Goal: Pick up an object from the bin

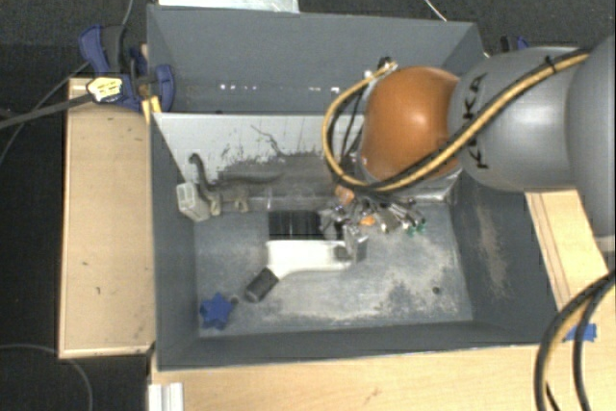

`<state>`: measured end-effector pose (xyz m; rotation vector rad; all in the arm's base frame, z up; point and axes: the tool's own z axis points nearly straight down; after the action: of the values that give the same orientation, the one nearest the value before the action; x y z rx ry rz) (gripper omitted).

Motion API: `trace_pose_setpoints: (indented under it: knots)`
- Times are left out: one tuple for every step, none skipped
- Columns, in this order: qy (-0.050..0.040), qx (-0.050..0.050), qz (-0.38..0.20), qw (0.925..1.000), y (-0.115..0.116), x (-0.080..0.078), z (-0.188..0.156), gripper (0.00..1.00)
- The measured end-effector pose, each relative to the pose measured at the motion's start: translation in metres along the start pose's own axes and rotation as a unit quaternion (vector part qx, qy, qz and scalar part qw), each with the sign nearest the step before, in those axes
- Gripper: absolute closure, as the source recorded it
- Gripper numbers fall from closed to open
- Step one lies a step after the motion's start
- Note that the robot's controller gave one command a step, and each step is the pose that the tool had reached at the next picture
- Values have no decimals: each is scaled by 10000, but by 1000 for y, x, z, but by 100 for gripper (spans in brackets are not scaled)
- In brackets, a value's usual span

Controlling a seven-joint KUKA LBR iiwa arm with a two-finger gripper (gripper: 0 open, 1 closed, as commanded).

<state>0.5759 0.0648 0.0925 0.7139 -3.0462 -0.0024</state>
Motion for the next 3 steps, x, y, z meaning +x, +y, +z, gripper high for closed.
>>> trace_pose_setpoints:
  knots:
    - [1,-1,15,10000,0,0,0,100]
    - [-40,10,-32,10000,5,-7,-63,100]
    - [-22,1,-159,9999,21,-16,-89,100]
